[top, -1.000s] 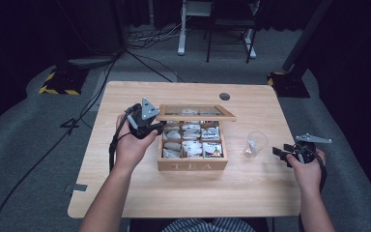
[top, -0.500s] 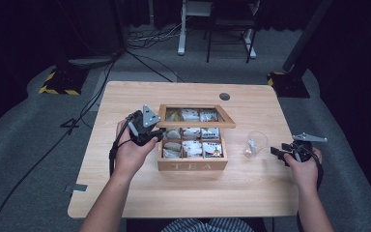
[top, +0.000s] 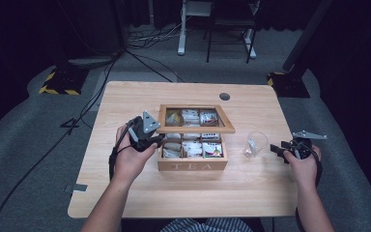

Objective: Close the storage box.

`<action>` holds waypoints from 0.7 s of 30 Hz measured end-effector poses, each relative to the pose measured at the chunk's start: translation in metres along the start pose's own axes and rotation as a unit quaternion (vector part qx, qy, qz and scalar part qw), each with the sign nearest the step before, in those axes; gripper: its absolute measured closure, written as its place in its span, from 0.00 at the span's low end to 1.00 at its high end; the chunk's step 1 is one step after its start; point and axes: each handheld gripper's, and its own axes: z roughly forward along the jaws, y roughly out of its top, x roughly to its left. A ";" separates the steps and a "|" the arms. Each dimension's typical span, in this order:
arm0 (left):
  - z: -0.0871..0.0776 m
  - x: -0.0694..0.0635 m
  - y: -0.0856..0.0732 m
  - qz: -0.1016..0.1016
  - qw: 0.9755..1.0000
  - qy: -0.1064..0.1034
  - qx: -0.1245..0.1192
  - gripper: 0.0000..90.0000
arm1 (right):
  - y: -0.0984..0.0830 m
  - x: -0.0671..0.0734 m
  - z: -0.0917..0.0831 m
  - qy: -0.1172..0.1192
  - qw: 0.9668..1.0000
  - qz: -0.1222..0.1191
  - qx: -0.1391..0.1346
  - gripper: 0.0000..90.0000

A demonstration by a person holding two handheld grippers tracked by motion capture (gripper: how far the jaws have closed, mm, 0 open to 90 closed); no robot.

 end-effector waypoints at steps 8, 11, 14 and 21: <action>-0.003 -0.004 -0.006 -0.016 1.000 -0.014 0.007 0.59 | 0.005 0.001 0.003 0.007 1.000 0.005 -0.005 0.45; -0.003 -0.007 -0.009 -0.015 1.000 -0.013 0.014 0.59 | 0.007 0.001 0.005 0.009 1.000 0.006 -0.007 0.45; -0.003 -0.008 -0.011 -0.015 1.000 -0.015 0.021 0.59 | 0.009 0.001 0.006 0.012 1.000 0.006 -0.010 0.45; -0.003 -0.013 -0.016 -0.020 0.999 -0.019 0.035 0.60 | 0.013 0.001 0.008 0.017 1.000 0.010 -0.014 0.45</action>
